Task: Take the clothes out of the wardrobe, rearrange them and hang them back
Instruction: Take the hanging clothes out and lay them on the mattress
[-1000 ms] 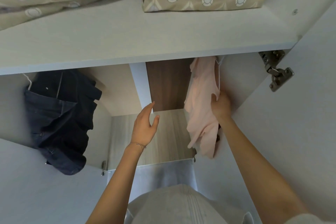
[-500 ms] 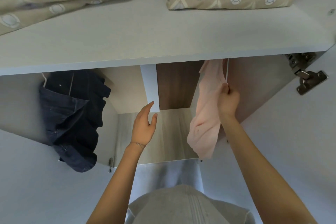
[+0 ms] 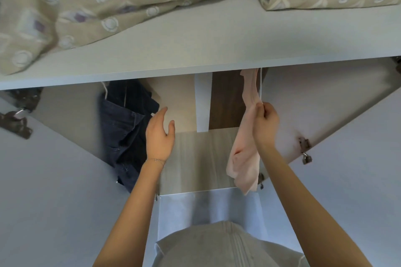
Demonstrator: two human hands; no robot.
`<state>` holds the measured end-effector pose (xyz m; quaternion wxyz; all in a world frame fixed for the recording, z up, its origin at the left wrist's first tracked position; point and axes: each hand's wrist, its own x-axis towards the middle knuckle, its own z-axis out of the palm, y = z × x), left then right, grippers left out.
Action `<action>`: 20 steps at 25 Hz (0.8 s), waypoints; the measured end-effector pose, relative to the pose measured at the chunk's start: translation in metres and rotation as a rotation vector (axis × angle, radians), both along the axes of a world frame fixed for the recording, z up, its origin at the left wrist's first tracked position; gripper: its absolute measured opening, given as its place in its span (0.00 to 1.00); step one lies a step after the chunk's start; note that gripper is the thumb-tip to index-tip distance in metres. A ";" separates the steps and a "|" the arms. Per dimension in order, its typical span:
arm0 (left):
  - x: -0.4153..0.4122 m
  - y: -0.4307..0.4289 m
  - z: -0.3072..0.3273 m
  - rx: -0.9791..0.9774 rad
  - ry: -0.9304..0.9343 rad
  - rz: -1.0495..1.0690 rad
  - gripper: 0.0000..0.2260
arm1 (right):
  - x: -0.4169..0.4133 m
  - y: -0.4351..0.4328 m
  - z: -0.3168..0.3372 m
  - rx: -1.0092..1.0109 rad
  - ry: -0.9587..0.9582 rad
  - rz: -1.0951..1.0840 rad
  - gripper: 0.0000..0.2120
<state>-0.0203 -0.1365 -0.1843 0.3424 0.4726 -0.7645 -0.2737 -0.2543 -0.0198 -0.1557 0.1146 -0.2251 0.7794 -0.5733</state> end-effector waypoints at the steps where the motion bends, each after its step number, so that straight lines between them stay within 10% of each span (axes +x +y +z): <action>1: 0.011 -0.010 0.002 -0.024 -0.011 0.031 0.20 | 0.010 -0.004 0.001 0.002 -0.004 0.004 0.13; 20: 0.075 -0.155 -0.016 0.325 0.062 0.478 0.24 | 0.079 -0.026 -0.008 0.044 0.021 0.205 0.12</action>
